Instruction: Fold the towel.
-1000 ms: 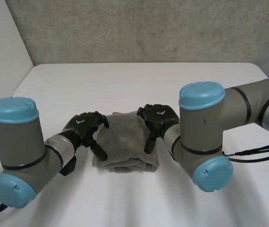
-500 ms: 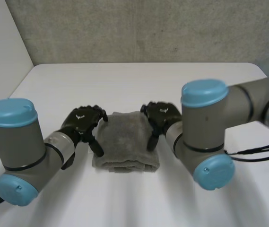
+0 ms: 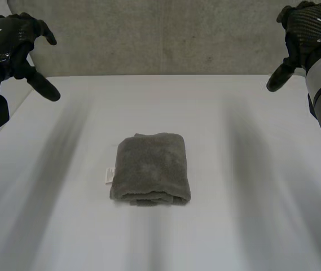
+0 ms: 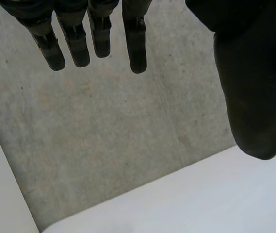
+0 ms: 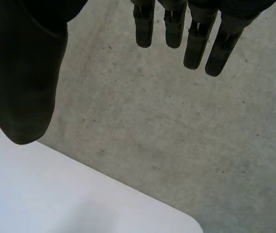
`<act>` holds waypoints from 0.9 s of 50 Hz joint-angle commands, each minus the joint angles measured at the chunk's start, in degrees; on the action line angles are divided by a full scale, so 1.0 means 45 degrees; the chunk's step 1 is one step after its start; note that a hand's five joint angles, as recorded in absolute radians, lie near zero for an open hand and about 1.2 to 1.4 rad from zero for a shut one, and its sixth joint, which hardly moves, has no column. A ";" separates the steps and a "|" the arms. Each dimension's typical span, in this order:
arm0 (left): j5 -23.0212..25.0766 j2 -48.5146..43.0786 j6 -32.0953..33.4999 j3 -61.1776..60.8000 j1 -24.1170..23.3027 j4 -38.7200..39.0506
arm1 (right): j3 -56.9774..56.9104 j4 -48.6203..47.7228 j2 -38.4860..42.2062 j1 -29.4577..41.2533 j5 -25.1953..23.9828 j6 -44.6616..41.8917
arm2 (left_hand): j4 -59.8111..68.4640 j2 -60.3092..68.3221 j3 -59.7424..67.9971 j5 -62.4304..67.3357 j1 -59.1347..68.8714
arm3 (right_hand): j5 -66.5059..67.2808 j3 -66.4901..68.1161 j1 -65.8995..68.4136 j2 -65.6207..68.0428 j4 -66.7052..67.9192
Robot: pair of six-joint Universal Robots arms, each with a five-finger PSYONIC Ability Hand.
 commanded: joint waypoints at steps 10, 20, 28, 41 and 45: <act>-0.1086 -0.0593 -0.0034 -0.0735 -0.0295 0.0737 | 0.0472 0.0419 0.0229 -0.0091 -0.1410 -0.0987 | 0.0014 0.0030 -0.0008 0.0112 -0.0049 | -0.0824 -0.0931 -0.0727 -0.0914 -0.0998; -0.1127 -0.0749 -0.0015 -0.0774 -0.0608 0.0895 | 0.1078 0.0302 0.0229 -0.0463 -0.2800 -0.0948 | -0.0061 -0.0044 -0.0083 0.0038 -0.0124 | -0.0824 -0.0931 -0.0727 -0.0914 -0.0998; -0.1127 -0.0730 -0.0034 -0.0813 -0.0627 0.0895 | 0.1176 0.0263 0.0229 -0.0502 -0.3658 -0.0890 | -0.0098 -0.0082 -0.0120 0.0000 -0.0161 | -0.0824 -0.0931 -0.0727 -0.0914 -0.0998; -0.1048 -0.0749 -0.0054 -0.1087 -0.0803 0.0954 | 0.1293 0.0263 0.0210 -0.1049 -0.4519 -0.0850 | -0.0135 -0.0119 -0.0158 -0.0037 -0.0198 | -0.0824 -0.0931 -0.0727 -0.0914 -0.0998; -0.1048 -0.0789 -0.0054 -0.1145 -0.0862 0.0954 | 0.1332 0.0282 0.0210 -0.1264 -0.4753 -0.0831 | -0.0135 -0.0119 -0.0158 -0.0037 -0.0198 | -0.0824 -0.0931 -0.0727 -0.0914 -0.0998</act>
